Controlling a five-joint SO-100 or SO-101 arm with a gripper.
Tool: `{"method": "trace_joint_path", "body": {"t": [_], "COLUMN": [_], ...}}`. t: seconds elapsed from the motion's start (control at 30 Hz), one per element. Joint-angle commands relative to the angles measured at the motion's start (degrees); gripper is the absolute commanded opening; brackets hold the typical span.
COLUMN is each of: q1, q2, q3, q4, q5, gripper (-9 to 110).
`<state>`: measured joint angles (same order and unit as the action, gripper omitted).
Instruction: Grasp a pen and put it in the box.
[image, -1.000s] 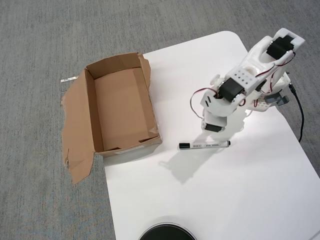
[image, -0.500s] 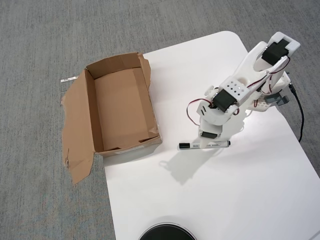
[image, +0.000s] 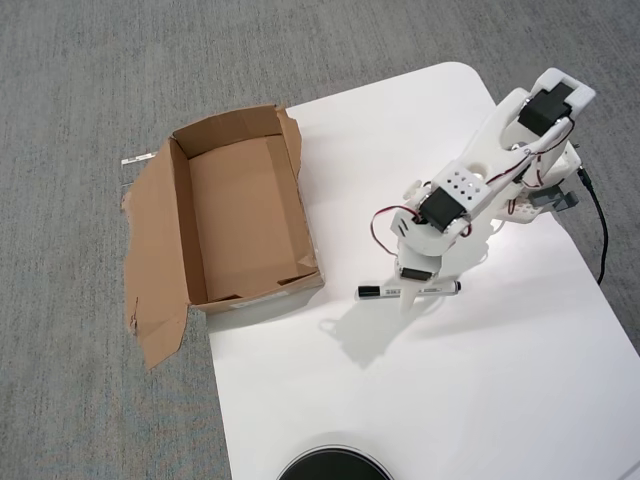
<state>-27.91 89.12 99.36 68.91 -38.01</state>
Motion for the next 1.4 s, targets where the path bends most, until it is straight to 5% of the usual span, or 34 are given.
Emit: {"method": "trace_joint_path", "body": {"t": [0.0, 1.37], "q1": [0.0, 0.0], "q2": [-1.2, -14.5], "q3": [-0.4, -0.9], "q4": [-0.4, -0.4], "q5": [0.0, 0.4], "gripper": [30, 29]}}
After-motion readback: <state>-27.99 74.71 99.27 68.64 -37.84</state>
